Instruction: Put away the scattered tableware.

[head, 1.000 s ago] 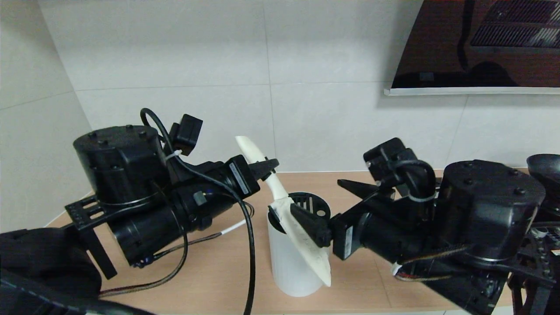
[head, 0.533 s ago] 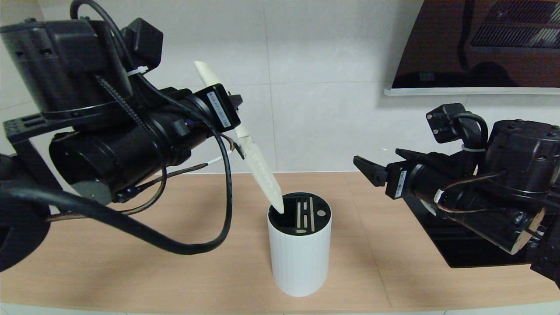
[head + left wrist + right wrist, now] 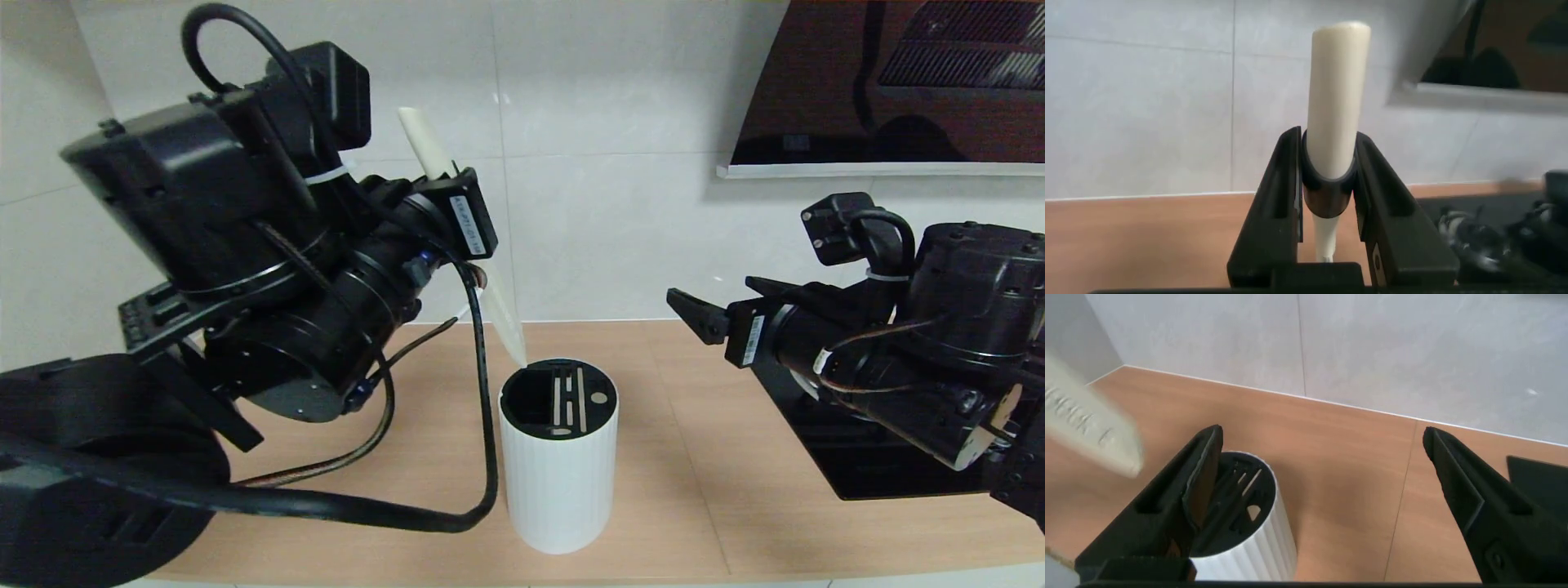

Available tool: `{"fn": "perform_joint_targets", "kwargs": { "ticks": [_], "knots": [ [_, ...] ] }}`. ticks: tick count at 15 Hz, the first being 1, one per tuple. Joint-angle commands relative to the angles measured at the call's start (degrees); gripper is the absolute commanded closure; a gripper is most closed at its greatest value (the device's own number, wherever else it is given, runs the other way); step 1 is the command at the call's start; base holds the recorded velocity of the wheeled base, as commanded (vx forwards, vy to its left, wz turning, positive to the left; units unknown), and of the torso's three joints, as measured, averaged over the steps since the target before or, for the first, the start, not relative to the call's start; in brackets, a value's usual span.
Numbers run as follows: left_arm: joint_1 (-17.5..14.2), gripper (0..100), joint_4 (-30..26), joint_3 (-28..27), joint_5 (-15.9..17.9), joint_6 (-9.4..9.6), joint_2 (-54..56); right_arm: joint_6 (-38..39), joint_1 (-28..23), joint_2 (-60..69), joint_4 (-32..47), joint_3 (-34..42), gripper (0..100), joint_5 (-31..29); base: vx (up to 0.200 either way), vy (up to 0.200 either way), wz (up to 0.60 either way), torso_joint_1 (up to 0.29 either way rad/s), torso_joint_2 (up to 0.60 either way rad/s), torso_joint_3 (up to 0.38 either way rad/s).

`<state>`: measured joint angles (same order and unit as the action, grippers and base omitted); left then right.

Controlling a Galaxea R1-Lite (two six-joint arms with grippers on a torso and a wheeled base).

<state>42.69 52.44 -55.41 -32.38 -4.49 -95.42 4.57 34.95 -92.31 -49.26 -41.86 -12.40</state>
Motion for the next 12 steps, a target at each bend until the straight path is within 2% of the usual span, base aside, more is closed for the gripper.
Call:
{"fn": "perform_joint_targets", "kwargs": {
  "ticks": [1, 6, 12],
  "knots": [
    [0.11, 100, 0.64, 0.30, -0.40, 0.27, -3.37, 0.00, 0.03, -0.42, -0.04, 0.03, 0, 0.01, 0.000, 0.000, 0.00, 0.000, 0.00, 0.000],
    [1.34, 100, 0.64, 0.30, -0.40, -0.35, -5.66, 0.00, 0.03, -0.94, -0.04, 0.11, 0, 0.01, 0.000, 0.000, 0.00, 0.000, 0.00, 0.000],
    [1.34, 100, 0.64, 0.30, -0.67, -1.14, -8.65, 0.00, 0.03, -0.94, -0.04, 0.38, 0, 0.01, 0.000, 0.000, 0.00, 0.000, 0.00, 0.000]
  ]
}}
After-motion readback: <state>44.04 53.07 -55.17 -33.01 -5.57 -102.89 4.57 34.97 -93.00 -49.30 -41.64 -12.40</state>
